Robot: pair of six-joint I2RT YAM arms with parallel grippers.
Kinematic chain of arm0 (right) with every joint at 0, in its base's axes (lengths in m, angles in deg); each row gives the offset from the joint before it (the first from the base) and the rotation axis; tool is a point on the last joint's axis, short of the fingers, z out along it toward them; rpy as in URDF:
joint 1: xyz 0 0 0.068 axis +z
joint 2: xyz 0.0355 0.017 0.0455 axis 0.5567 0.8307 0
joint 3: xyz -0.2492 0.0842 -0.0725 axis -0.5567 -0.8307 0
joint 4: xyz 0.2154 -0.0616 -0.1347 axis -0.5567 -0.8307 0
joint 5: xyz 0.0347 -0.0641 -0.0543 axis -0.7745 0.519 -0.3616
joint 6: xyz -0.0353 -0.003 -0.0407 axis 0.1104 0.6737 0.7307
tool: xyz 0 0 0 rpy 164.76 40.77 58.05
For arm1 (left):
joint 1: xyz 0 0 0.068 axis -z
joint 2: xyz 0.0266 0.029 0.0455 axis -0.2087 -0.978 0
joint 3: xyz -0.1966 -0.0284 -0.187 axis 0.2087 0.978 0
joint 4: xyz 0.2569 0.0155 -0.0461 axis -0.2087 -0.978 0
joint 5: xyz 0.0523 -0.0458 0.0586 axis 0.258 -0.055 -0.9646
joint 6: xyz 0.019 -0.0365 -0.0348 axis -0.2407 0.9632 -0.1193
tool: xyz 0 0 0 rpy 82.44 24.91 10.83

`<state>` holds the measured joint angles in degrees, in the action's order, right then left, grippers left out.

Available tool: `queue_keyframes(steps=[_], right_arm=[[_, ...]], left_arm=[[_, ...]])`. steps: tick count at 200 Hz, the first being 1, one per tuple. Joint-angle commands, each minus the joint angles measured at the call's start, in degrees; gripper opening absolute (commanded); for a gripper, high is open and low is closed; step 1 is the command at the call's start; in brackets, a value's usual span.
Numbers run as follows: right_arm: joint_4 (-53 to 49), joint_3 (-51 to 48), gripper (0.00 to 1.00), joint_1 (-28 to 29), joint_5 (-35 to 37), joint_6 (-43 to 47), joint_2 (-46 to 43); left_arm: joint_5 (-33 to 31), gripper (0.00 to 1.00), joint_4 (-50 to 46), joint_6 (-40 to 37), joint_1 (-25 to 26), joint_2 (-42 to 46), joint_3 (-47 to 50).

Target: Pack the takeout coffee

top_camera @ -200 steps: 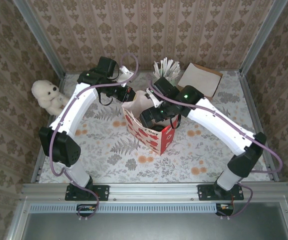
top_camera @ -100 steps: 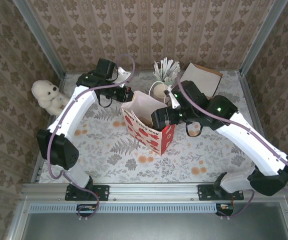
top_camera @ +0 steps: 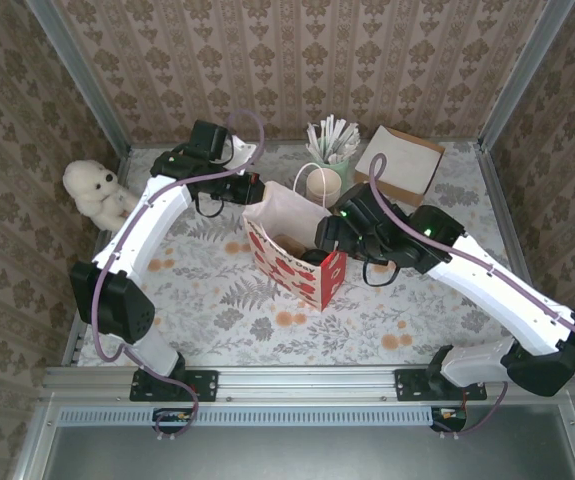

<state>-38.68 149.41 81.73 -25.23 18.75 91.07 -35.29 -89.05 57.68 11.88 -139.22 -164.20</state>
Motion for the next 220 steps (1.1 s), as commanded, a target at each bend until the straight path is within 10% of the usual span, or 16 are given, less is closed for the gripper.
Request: queue_keyframes(steps=[1,127,220], right_arm=[[3.7,-0.5,0.83,0.3,1.6,-2.2,1.7],[-2.5,6.0,0.2,-0.7,-1.0,9.9,9.0],[-1.5,13.3,0.1,-5.8,-11.5,26.8,15.2]], left_arm=[[0.5,0.0,0.8,1.5,-0.3,1.5,0.7],[0.1,0.01,-2.7,4.6,-0.8,7.2,3.4],[2.7,0.09,-4.0,9.4,-1.6,13.2,8.4]])
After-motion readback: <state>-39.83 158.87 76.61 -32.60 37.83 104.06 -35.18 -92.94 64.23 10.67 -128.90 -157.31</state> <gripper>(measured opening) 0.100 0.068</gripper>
